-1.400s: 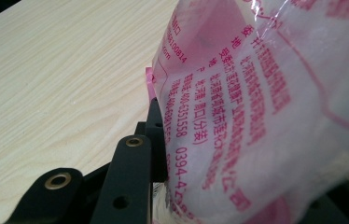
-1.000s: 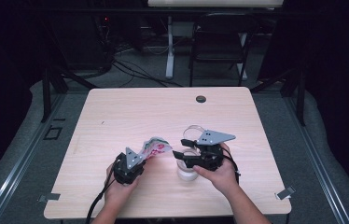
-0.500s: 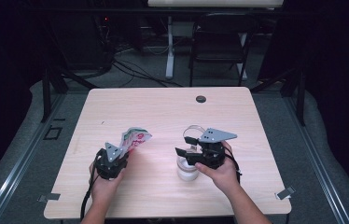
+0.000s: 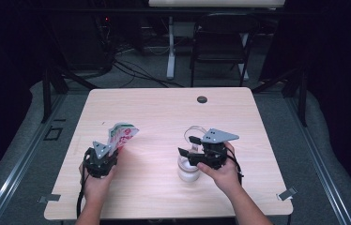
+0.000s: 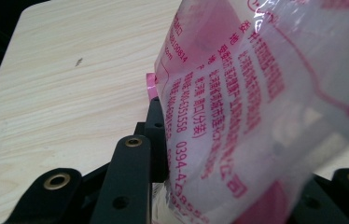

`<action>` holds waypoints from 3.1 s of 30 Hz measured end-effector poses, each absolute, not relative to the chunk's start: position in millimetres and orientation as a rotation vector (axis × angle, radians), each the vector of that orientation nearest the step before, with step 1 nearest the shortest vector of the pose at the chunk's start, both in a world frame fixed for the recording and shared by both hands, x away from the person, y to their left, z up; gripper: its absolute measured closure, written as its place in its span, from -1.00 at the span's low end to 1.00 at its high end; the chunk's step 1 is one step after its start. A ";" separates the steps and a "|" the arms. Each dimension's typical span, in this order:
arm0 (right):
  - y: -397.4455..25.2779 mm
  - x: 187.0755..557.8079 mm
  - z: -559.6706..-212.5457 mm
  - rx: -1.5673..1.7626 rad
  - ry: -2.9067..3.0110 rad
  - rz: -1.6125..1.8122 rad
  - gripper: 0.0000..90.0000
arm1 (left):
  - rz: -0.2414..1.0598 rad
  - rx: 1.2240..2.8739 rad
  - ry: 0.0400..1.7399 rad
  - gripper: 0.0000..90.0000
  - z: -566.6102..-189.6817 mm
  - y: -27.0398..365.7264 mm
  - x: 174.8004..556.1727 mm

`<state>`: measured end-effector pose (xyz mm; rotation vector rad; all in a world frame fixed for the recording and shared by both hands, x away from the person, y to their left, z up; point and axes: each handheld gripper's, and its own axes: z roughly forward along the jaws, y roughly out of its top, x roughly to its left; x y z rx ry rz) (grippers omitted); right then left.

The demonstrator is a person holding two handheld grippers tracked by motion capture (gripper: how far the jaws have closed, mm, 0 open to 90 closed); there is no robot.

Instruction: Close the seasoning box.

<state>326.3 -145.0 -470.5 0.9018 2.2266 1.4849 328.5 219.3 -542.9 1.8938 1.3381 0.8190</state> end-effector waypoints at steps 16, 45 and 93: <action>-145.1 327.0 -474.4 0.896 2.245 1.478 -0.02 | 0.824 1.886 1.435 0.53 -555.0 234.3 336.9; -152.0 328.6 -476.3 0.906 2.203 1.491 0.01 | 0.793 1.815 1.439 -0.32 -542.3 228.3 324.1; -173.3 323.7 -465.9 0.917 2.186 1.484 0.38 | 0.622 1.904 1.136 -0.36 -507.0 160.9 299.6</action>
